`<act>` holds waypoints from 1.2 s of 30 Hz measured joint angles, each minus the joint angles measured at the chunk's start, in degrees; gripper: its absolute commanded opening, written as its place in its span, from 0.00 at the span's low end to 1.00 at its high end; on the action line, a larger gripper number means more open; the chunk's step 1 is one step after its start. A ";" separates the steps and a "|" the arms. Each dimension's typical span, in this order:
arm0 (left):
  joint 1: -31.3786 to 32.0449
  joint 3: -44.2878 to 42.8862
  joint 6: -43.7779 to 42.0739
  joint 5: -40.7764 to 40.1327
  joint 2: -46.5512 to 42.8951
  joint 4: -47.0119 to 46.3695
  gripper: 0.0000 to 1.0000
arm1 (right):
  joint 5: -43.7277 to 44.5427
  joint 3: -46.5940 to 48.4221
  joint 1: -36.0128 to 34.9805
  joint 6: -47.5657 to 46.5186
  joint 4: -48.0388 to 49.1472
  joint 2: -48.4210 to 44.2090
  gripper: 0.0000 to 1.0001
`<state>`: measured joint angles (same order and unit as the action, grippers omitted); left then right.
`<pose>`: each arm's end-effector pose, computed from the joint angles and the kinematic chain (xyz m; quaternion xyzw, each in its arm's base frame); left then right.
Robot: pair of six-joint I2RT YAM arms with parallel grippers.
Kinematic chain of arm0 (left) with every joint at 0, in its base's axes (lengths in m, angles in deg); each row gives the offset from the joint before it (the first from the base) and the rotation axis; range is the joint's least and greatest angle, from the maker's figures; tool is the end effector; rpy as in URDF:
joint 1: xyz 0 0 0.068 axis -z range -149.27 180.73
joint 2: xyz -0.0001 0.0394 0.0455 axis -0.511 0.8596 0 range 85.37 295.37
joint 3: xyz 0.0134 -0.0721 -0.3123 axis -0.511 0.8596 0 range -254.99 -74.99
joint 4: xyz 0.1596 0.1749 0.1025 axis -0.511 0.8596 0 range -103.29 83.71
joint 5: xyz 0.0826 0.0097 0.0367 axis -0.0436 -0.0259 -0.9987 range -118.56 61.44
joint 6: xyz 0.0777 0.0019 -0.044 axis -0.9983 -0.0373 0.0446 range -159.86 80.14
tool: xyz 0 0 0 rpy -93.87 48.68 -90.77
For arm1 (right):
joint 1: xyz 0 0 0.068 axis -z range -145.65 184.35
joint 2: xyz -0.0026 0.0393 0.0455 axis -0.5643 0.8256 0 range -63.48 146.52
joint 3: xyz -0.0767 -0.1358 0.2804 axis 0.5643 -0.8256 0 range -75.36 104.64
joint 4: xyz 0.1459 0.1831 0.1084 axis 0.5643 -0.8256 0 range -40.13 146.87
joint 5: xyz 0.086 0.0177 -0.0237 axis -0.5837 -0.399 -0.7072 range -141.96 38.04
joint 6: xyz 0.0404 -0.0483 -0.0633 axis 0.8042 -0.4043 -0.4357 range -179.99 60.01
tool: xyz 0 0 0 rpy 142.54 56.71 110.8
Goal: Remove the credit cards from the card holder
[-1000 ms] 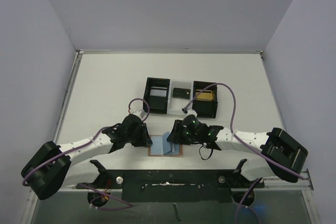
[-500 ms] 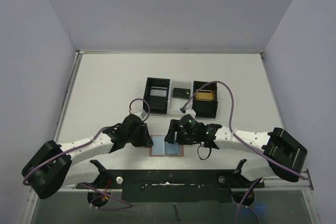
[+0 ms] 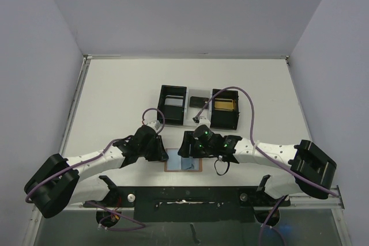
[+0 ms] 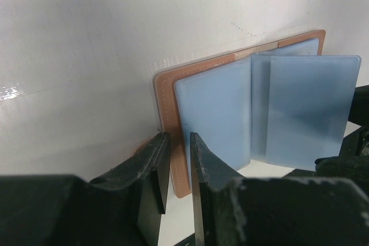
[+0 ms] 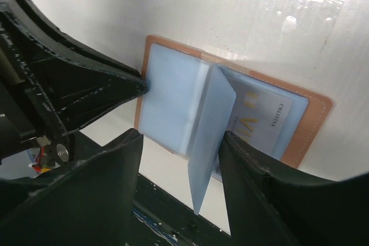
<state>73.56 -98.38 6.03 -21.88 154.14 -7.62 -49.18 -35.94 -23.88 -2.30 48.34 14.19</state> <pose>0.1514 -0.1530 0.1569 -0.0057 0.9414 -0.2720 0.1996 0.1533 0.2402 0.2055 0.0045 0.9295 0.3001 0.2144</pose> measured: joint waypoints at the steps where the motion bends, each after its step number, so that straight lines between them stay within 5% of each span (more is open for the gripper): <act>1: 0.00 0.00 0.00 0.00 -0.02 0.00 0.18 | -0.33 0.00 0.00 -0.15 0.52 0.00 0.51; 19: 0.26 0.90 3.80 -8.46 -13.53 6.54 0.19 | -7.98 4.39 0.00 -2.01 10.95 9.49 0.53; 29: 0.26 1.46 5.18 -12.63 -19.56 10.43 0.27 | -6.51 4.07 0.07 -1.84 11.02 7.65 0.52; 36: 0.26 1.44 3.19 -6.67 -17.88 5.40 0.30 | -2.69 -3.98 1.75 2.78 12.28 0.59 0.43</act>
<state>73.82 -96.94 9.22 -28.55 136.26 -2.22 -51.86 -39.92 -22.14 0.48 60.62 14.78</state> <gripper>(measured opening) 0.291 0.467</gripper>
